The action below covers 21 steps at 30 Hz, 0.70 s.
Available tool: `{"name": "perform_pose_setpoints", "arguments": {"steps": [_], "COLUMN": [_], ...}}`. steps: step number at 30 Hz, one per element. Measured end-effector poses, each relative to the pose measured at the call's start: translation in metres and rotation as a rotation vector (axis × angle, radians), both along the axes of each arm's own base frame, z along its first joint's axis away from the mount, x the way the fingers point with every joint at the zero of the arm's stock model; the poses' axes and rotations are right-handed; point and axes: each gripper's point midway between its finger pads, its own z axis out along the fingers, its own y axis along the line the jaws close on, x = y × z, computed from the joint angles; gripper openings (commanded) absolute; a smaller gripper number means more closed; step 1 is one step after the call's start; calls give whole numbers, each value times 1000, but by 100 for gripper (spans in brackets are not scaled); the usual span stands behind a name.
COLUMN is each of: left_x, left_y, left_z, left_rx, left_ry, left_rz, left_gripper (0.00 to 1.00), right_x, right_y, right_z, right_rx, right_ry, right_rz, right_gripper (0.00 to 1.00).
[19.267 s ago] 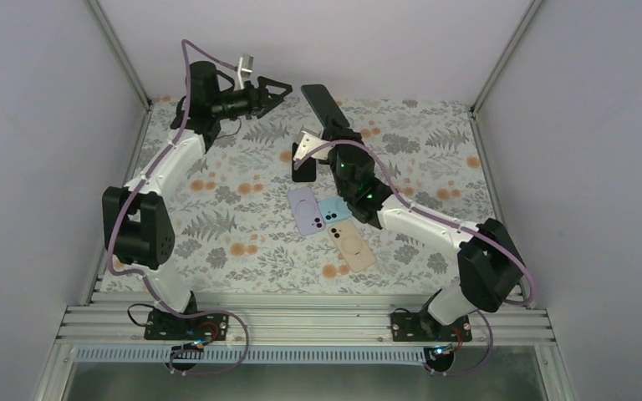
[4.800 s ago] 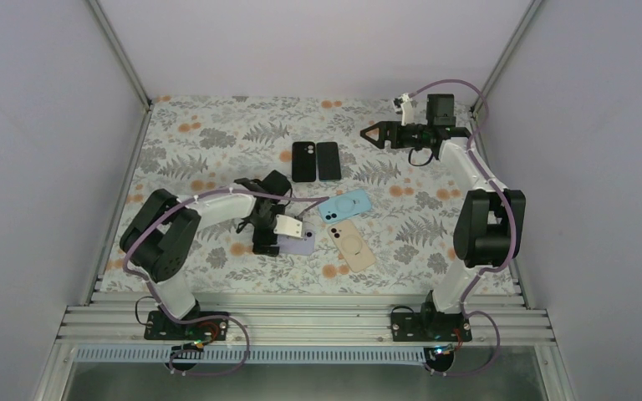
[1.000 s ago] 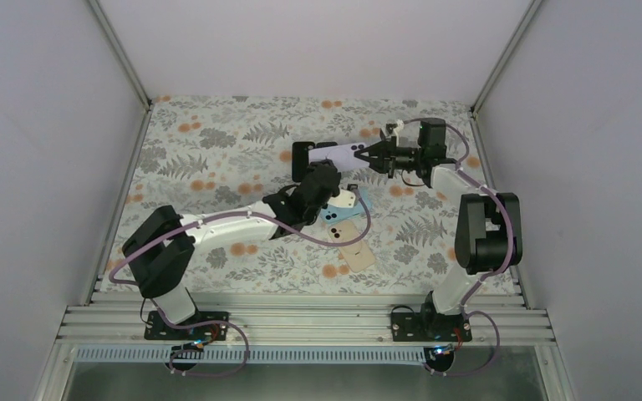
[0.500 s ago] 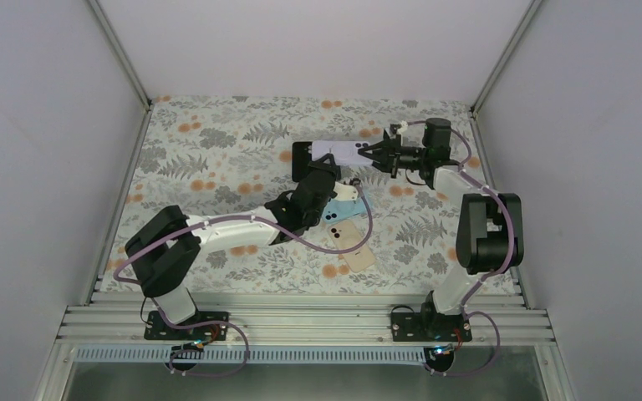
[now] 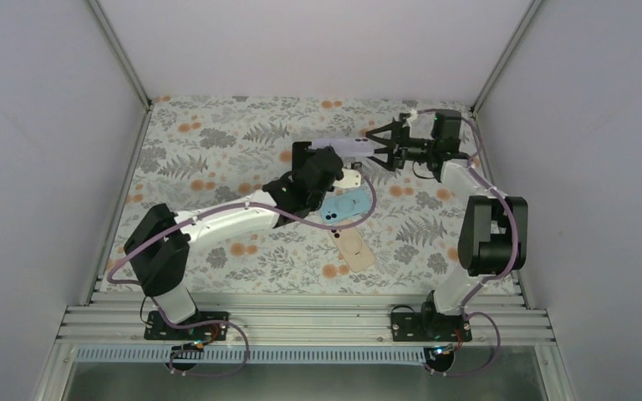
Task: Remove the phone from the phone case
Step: Pick up the phone at the center of the board.
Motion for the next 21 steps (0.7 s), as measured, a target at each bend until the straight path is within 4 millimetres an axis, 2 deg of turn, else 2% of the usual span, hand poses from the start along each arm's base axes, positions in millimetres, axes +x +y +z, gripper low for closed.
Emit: {"name": "perform_pose_setpoints", "arguments": {"steps": [3, 9, 13, 18, 21], "left_x": [5, 12, 35, 59, 65], "left_y": [1, 5, 6, 30, 40], "left_z": [11, 17, 51, 97, 116], "left_rx": [-67, -203, -461, -785, -938], "left_ry": [57, 251, 392, 521, 602], "left_rz": [14, 37, 58, 74, 70], "left_gripper": [2, 2, 2, 2, 2], "right_x": [6, 18, 21, 17, 17], "right_y": [-14, -43, -50, -51, -50], "right_z": [9, 28, 55, 88, 114], "right_rx": [-7, -38, -70, -96, -113], "right_ry": [-50, -154, -276, -420, -529], "right_rz": [-35, -112, -144, -172, -187], "right_gripper": [99, 99, 99, 99, 99]}}
